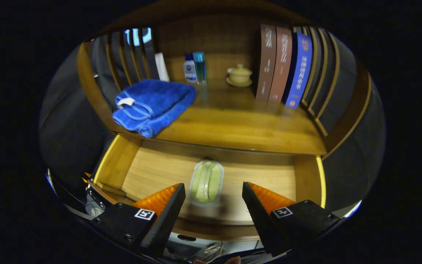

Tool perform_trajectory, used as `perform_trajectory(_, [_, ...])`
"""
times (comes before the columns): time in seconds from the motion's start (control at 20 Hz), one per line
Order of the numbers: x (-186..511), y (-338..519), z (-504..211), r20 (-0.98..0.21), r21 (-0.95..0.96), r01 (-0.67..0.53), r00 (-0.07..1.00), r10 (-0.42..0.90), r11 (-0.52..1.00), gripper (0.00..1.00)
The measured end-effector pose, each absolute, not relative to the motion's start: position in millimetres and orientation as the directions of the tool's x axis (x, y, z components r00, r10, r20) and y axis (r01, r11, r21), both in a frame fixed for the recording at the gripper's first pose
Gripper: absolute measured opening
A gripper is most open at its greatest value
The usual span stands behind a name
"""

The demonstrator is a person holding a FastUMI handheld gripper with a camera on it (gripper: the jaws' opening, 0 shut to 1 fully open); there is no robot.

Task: Pull open the drawer, take out the items inside it, and place them on the countertop above the cabinet.

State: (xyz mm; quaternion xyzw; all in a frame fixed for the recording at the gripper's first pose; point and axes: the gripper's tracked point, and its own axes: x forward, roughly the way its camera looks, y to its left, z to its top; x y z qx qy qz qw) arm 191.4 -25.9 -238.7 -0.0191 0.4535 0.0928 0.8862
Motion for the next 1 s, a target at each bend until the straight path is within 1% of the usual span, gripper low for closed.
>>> perform_trajectory(0.1, [194.9,-18.7,-261.5,-0.845,0.071,-0.170,0.514,0.150,0.983,1.00])
perform_trajectory(0.4, [206.6,-3.7,-305.2,-0.888,0.033,-0.150,0.448,0.098,0.988,0.98])
perform_trajectory(0.55, [205.4,-4.1,-319.4,-0.910,0.033,-0.108,0.409,0.075,0.994,0.65])
perform_trajectory(0.65, [215.3,-4.9,-320.9,-0.894,0.031,-0.085,0.444,0.066,0.996,0.43])
perform_trajectory(0.75, [214.8,-6.2,-314.6,-0.899,0.065,-0.070,0.429,0.089,0.995,0.21])
perform_trajectory(0.9, [211.4,-6.9,-303.3,-0.902,0.134,-0.015,0.412,0.128,0.991,0.20])
perform_trajectory(1.0, [206.8,-9.3,-289.5,-0.902,0.148,-0.013,0.407,0.141,0.989,0.21])
